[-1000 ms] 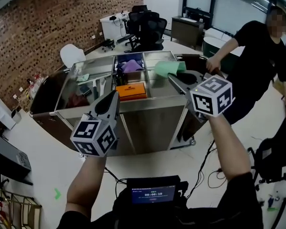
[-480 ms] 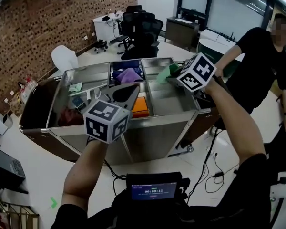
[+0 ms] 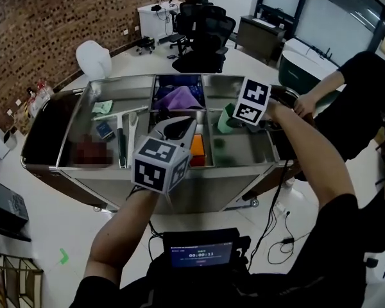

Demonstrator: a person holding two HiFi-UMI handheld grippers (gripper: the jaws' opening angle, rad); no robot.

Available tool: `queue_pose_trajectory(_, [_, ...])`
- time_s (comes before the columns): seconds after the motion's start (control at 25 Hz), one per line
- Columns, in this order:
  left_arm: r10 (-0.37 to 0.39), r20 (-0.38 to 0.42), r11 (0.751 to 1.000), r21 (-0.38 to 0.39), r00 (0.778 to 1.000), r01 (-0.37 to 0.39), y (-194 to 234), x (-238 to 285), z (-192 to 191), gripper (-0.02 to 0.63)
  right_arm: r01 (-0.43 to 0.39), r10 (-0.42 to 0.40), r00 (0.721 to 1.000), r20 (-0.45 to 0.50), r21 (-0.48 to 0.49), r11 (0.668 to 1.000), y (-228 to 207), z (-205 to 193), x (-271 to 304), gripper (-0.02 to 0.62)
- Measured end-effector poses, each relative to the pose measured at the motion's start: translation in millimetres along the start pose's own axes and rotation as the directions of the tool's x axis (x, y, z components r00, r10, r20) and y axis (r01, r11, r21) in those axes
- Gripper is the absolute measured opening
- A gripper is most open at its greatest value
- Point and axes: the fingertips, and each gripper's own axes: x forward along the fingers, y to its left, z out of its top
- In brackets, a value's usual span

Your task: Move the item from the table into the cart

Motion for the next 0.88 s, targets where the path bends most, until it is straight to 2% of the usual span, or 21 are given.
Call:
queue_pose_trajectory(0.12, [0.034,0.001,0.999,-0.023,0.999,-0.034,5.4,10.5,-6.6,0.0,-0.037,0.03,0.996,-0.086,-0.075,0.997,-5.8,1.1,17.0,0.0])
queue_pose_trajectory(0.28, [0.037,-0.01,0.998,-0.052,0.999,-0.037,3.8,16.3,-20.6,0.0,-0.11,0.092,0.985,-0.146,-0.116,0.987,1.2,1.5,38.5,0.0])
queue_pose_trajectory(0.4, [0.038,-0.019,0.998,-0.056,0.999,-0.039,9.3,16.3,-28.9,0.0,-0.111,0.087,0.981,-0.175,-0.134,0.985,-1.2,0.0,54.9,0.0])
queue_pose_trajectory(0.6, [0.022,-0.018,0.997,-0.067,1.0,-0.023,12.9,13.8,-33.8,0.0,-0.102,0.079,0.982,-0.169,-0.132,0.986,-7.3,1.6,64.0,0.0])
queue_pose_trajectory(0.64, [0.015,-0.018,0.998,-0.067,1.0,-0.016,11.1,13.2,-33.3,0.0,-0.11,0.088,0.982,-0.17,-0.126,0.986,-5.7,1.0,62.2,0.022])
queue_pose_trajectory(0.68, [0.012,-0.019,0.998,-0.064,1.0,-0.014,8.4,12.0,-33.2,0.0,-0.12,0.1,0.981,-0.167,-0.118,0.986,-2.3,-0.2,60.0,0.122])
queue_pose_trajectory(0.72, [0.013,-0.02,0.998,-0.06,1.0,-0.014,5.1,10.2,-33.6,0.0,-0.126,0.107,0.981,-0.161,-0.111,0.986,1.9,-1.8,57.7,0.186])
queue_pose_trajectory(0.88, [0.022,-0.001,0.998,-0.062,1.0,-0.022,0.9,3.7,-34.6,0.0,-0.084,0.07,0.99,-0.123,-0.116,0.99,6.8,-5.0,49.6,0.188])
